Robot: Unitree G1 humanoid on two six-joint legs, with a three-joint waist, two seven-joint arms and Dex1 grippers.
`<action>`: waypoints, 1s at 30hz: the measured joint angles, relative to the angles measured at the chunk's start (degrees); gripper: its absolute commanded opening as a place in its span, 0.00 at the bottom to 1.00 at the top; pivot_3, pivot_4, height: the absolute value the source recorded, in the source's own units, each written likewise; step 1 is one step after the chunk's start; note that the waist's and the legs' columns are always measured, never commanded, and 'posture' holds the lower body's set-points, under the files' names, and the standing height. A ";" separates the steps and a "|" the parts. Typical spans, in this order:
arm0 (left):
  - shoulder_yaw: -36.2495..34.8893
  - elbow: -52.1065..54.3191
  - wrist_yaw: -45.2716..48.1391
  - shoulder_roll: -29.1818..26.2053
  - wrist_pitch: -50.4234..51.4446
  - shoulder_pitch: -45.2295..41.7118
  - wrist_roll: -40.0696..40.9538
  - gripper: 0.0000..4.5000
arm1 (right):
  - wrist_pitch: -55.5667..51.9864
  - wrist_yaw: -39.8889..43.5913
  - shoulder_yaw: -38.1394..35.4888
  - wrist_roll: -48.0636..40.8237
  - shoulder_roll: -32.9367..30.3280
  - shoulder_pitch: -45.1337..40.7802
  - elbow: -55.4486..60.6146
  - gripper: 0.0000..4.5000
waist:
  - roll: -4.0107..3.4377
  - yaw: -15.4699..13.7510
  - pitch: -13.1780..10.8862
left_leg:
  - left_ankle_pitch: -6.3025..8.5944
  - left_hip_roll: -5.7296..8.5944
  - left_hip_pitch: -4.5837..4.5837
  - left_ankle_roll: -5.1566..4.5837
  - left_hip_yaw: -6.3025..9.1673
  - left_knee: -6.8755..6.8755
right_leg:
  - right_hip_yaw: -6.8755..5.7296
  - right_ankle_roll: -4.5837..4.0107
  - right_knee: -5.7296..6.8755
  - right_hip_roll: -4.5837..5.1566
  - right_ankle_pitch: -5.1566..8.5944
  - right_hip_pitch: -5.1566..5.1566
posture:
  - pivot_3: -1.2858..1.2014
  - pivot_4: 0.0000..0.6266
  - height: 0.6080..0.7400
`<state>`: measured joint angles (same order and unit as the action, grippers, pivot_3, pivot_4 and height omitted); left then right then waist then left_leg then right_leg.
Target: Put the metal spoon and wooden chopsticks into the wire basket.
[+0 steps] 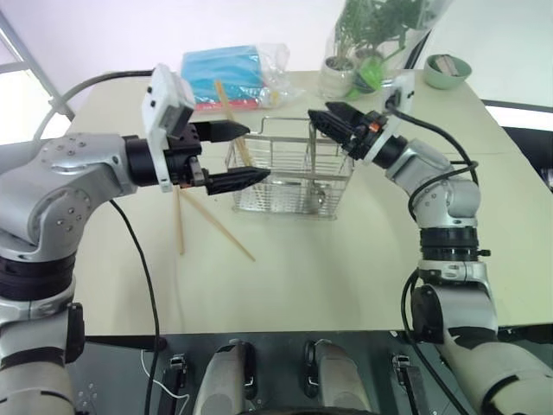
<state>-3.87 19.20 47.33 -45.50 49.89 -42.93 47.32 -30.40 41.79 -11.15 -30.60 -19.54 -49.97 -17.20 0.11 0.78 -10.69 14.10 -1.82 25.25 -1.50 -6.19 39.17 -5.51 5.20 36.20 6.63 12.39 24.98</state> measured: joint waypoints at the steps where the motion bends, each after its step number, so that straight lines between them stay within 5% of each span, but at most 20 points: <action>1: -0.11 0.00 -0.03 -0.01 0.04 -0.03 0.02 1.00 | 0.00 -0.30 -0.48 -0.04 -0.28 -0.29 -0.53 0.99 | 0.00 0.00 0.00 | 0.00 0.00 0.00 0.00 0.00 0.00 | 0.00 0.00 0.00 0.00 0.00 0.01 | 0.52 0.24 0.81; 10: -2.30 -0.52 -2.12 -0.13 0.99 -0.32 0.15 1.00 | -0.28 3.79 -1.26 -0.36 -7.57 -5.89 -3.18 0.99 | -0.01 -0.05 -0.01 | 0.00 0.00 0.06 -0.01 0.00 0.00 | 0.00 0.00 0.00 0.00 0.00 0.07 | 0.52 0.24 0.81; 16: -10.57 -3.72 -18.31 1.86 8.21 -2.66 0.47 1.00 | -8.69 20.83 -0.71 -5.98 -21.29 -13.12 -1.20 0.99 | 0.02 -0.13 -0.02 | 0.07 -0.01 0.11 -0.14 0.05 -0.02 | 0.01 0.00 -0.03 0.00 0.00 0.11 | 0.52 0.24 0.81; 24: -20.64 -8.72 -45.92 7.97 32.52 -7.44 -6.51 1.00 | -20.29 35.12 1.58 -15.82 -30.31 -1.49 18.03 0.99 | 0.10 -0.20 -0.02 | 0.11 0.00 0.08 -0.19 0.05 0.00 | 0.00 0.02 0.02 0.04 -0.01 0.08 | 0.52 0.24 0.81; 30: -20.14 -14.11 -49.63 9.37 36.96 -6.82 -13.83 1.00 | -20.73 35.35 1.88 -16.94 -31.19 6.81 24.13 0.99 | 0.21 -0.62 -0.02 | 0.03 0.02 0.07 -0.03 0.03 0.03 | -0.01 0.01 0.02 0.06 -0.01 0.08 | 0.52 0.24 0.81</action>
<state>-24.01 5.09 -2.30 -36.14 86.85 -49.75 33.49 -51.14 77.14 -9.27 -47.54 -50.73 -43.15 6.93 0.32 0.16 -10.70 14.14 -1.80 25.32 -1.52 -6.16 39.19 -5.51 5.22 36.22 6.69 12.38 25.06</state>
